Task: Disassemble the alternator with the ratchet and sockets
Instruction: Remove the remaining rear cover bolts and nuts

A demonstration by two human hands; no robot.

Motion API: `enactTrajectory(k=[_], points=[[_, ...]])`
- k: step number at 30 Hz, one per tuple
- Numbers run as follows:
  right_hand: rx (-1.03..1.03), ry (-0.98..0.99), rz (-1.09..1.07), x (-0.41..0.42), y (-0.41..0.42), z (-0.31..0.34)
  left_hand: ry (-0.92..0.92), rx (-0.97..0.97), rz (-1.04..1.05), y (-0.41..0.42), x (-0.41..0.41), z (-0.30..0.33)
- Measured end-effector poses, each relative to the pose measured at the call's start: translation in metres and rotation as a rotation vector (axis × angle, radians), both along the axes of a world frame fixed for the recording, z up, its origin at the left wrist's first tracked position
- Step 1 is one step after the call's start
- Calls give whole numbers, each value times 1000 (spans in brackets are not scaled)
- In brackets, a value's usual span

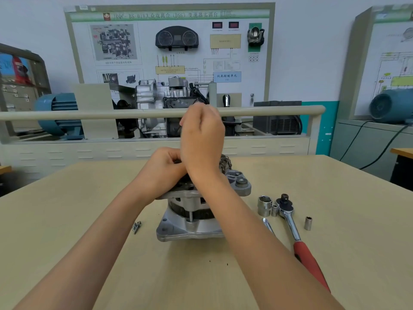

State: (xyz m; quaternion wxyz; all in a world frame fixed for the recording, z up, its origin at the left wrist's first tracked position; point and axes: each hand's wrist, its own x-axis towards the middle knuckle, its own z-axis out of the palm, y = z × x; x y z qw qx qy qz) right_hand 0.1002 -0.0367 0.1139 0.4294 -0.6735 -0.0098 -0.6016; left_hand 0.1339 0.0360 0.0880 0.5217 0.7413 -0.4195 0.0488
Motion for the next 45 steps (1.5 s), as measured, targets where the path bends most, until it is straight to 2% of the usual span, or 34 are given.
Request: enactTrajectory(k=[2,3,6,11,17,19,22,23,25,29,31,33,34,36,38,41,45], points=[[-211,137,-356,1,-4,-8,4,0,53,-1,5,0],[-261,174,-467,1,-6,-14,4,10,63,-2,5,0],[-177,110,-536,-2,-9,-16,-6,33,25,-3,2,3],[-138,87,-293,-5,-14,-7,-7,24,-76,0,-2,4],[-171,-19,-99,-3,-9,0,5,-6,-122,3,-3,3],[-118,-37,67,-4,-7,4,0,-10,-121,3,-3,2],[58,66,472,-4,-7,11,22,-35,-154,4,-4,2],[100,111,555,-3,-7,12,47,-50,-170,5,-4,1],[146,150,578,0,-9,13,79,-68,-183,6,-3,1],[143,45,410,0,-11,6,62,-54,-138,3,-4,0],[-89,17,52,-1,-9,-3,48,-42,-58,3,-1,-1],[-330,112,-433,-1,-4,-10,18,-58,9,2,3,-2],[-396,182,-598,-1,-1,-12,2,-72,22,1,4,-2],[-423,242,-673,-1,3,-12,-36,-92,11,1,6,-2],[-367,172,-533,-2,4,-9,-60,-93,-7,2,4,-2],[-170,1,-194,-3,2,-1,-70,-85,-27,2,0,-3],[225,22,426,-3,-13,16,-31,-69,-125,0,-4,0]])
